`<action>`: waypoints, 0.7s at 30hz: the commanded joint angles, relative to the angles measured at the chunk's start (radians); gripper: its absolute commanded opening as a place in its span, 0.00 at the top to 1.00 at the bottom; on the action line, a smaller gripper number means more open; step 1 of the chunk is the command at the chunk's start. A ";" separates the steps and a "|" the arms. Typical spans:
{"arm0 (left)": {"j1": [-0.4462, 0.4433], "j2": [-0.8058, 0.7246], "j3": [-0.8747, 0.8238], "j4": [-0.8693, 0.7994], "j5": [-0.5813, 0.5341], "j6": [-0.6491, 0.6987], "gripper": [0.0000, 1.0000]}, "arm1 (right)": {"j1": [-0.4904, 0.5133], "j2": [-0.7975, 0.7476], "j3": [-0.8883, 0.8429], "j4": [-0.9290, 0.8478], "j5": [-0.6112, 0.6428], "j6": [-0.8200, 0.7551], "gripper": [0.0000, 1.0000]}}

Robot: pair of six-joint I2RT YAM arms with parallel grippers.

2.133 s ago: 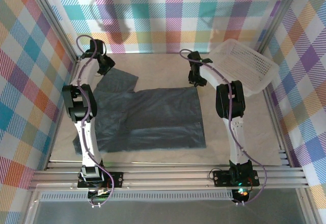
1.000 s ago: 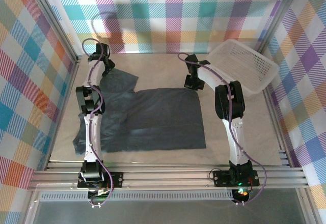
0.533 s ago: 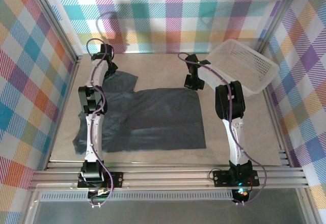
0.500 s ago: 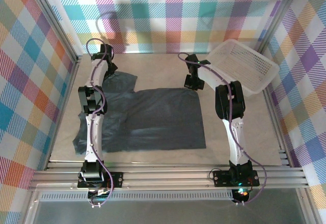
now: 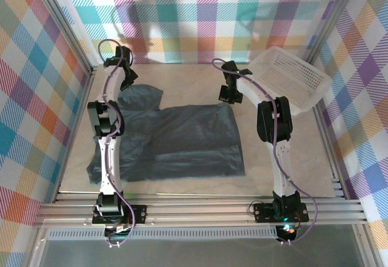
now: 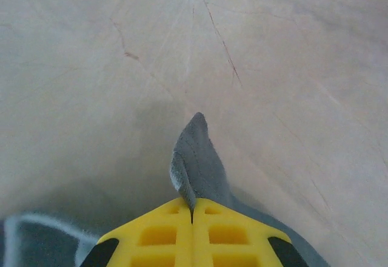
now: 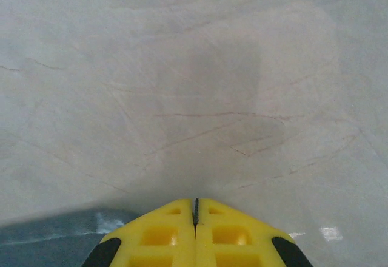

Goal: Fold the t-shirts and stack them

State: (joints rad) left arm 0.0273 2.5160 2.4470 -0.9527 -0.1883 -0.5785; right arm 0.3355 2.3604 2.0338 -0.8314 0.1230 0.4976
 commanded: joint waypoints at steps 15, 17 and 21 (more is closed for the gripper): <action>0.024 -0.821 -0.976 0.223 0.093 -0.056 1.00 | -0.016 -0.229 -0.167 0.080 -0.052 -0.139 1.00; 0.029 -0.895 -1.057 0.217 0.088 -0.072 1.00 | -0.014 -0.270 -0.230 0.104 -0.051 -0.140 1.00; 0.034 -1.044 -1.197 0.170 0.028 -0.087 1.00 | -0.012 -0.332 -0.337 0.129 -0.054 -0.134 1.00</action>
State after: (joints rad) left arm 0.0467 1.5726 1.3064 -0.7547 -0.1120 -0.6399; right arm 0.3256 2.0796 1.7451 -0.7300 0.0628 0.3790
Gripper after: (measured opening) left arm 0.054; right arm 0.057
